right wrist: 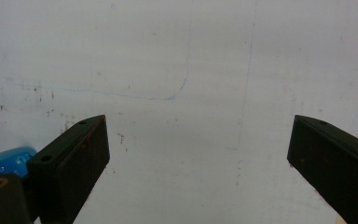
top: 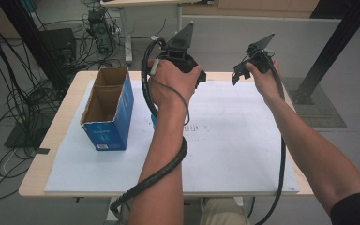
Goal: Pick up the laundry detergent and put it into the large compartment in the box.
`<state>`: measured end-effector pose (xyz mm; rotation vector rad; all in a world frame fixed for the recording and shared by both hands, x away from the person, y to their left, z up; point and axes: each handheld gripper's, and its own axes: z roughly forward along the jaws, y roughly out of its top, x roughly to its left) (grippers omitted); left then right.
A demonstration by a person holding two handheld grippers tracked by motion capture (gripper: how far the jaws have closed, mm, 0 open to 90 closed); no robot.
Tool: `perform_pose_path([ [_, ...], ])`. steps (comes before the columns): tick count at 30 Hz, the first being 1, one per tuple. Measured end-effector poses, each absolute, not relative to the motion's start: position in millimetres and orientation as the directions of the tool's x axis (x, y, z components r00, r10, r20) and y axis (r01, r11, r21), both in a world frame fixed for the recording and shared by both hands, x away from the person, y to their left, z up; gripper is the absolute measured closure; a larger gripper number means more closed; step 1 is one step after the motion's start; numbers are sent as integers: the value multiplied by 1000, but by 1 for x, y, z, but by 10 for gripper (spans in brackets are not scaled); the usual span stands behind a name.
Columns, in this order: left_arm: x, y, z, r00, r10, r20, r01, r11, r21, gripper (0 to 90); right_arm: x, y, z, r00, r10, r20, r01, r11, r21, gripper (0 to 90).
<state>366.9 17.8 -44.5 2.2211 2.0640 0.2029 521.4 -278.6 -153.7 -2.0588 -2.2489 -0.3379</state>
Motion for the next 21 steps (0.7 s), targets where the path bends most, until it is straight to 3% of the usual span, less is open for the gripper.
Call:
perform_pose_path([
  [21, 374, 48, -68, -101, 995, 22, 988, 98, 121, 68, 520, -268, -154, -136, 971, 198, 987, 116, 110, 55],
])
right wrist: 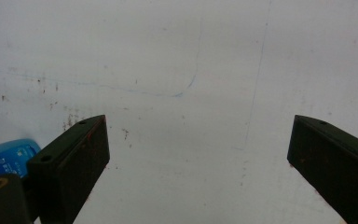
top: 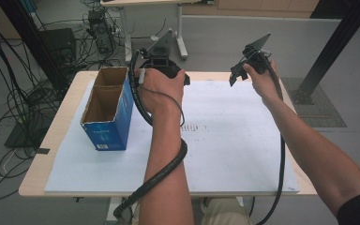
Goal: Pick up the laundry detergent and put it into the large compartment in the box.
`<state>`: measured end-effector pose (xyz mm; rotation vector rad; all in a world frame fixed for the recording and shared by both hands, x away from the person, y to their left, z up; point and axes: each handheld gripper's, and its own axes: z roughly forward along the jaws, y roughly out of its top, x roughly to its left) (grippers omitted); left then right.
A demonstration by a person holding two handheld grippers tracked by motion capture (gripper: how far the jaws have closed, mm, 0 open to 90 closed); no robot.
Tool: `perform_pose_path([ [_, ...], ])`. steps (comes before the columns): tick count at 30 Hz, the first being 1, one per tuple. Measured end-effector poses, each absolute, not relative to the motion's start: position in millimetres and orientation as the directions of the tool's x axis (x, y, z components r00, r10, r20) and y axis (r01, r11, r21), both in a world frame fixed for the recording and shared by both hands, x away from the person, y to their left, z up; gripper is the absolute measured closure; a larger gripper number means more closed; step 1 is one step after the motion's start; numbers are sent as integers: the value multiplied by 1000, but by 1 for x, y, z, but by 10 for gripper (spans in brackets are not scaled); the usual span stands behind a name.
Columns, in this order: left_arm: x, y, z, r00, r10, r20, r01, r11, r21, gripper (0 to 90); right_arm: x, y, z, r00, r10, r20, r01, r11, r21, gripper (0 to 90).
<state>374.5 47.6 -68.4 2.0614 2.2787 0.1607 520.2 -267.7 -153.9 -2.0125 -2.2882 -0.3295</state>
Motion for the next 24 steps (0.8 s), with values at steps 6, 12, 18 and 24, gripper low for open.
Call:
perform_pose_path([
  [6, 379, 52, -84, -124, 992, 19, 988, 122, 91, 69, 521, -270, -156, -131, 972, 194, 988, 111, 107, 55],
  [12, 379, 50, -91, -137, 990, 27, 987, 134, 88, 69, 520, -269, -156, -132, 972, 195, 988, 112, 107, 54],
  [18, 379, 47, -97, -142, 990, 25, 987, 139, 85, 69, 520, -269, -156, -130, 973, 192, 988, 111, 108, 54],
  [24, 379, 46, -102, -145, 989, 25, 987, 143, 79, 69, 519, -271, -156, -130, 973, 192, 988, 111, 109, 55],
])
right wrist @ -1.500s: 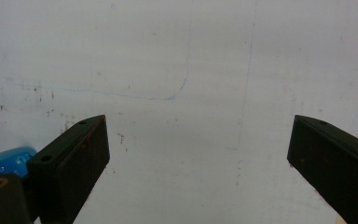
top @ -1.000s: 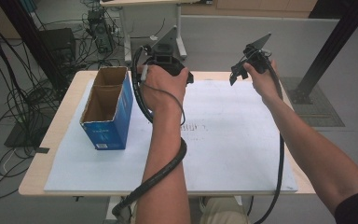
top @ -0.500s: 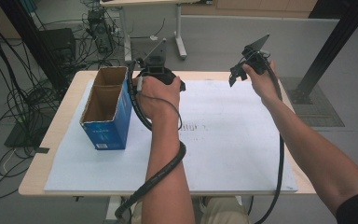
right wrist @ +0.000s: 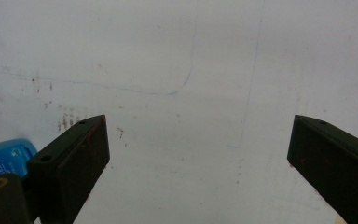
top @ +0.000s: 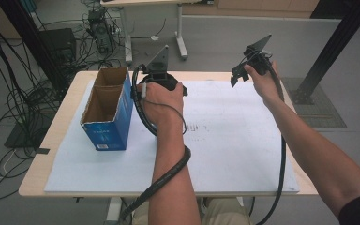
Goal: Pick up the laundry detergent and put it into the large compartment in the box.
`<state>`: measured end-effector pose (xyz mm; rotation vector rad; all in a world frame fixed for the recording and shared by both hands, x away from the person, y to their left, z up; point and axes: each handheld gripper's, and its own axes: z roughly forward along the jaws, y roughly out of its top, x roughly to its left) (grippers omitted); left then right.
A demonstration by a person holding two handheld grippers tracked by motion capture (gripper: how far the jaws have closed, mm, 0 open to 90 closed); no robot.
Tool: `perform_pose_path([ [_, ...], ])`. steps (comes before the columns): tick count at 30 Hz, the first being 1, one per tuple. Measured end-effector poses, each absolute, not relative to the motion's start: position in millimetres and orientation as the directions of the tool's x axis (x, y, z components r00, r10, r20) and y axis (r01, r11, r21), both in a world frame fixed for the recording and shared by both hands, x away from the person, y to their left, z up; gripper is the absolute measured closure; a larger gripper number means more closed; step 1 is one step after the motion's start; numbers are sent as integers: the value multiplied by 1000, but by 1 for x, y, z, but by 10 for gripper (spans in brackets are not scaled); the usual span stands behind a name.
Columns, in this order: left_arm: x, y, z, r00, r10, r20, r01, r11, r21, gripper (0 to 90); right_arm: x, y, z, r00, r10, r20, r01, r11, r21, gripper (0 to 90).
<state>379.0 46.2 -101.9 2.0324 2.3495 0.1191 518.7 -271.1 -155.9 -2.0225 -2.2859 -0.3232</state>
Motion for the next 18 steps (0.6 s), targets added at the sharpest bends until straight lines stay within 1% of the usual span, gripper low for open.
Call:
perform_pose_path([
  [14, 377, 48, -108, -154, 988, 12, 985, 152, 80, 67, 518, -270, -158, -128, 973, 192, 988, 110, 106, 55],
  [18, 377, 48, -115, -160, 987, 7, 984, 159, 76, 67, 517, -270, -159, -129, 973, 192, 988, 110, 107, 55],
])
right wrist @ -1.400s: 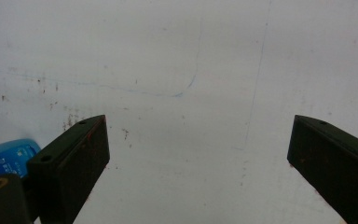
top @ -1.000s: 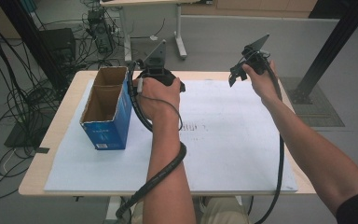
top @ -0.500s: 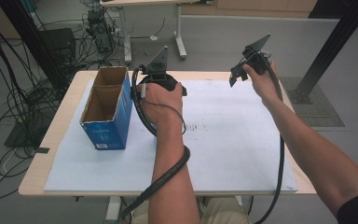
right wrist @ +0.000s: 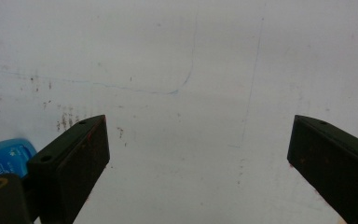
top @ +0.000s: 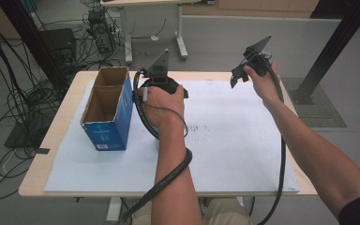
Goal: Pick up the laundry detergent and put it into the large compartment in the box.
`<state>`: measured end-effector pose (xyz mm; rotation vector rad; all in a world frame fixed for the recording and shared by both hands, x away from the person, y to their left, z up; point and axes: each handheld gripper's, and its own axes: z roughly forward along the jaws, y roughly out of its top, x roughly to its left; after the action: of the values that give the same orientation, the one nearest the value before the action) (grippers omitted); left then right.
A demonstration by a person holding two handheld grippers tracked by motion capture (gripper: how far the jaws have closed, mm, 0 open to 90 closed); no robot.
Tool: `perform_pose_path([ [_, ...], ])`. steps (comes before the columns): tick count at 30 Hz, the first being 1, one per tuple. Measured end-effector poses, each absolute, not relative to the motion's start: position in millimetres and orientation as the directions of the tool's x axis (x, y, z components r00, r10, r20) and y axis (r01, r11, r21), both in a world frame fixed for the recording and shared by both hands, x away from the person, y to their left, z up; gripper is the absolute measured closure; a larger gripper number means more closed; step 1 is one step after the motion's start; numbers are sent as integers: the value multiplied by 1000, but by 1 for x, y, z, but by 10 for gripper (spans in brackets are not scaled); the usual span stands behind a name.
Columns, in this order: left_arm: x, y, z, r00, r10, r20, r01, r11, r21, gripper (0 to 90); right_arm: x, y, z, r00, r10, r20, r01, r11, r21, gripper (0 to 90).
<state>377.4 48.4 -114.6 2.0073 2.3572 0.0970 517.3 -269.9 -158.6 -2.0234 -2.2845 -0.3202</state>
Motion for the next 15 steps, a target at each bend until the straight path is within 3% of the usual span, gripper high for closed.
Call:
perform_pose_path([
  [15, 373, 43, -138, -177, 984, 7, 981, 176, 87, 68, 519, -269, -163, -127, 973, 193, 989, 109, 99, 55],
])
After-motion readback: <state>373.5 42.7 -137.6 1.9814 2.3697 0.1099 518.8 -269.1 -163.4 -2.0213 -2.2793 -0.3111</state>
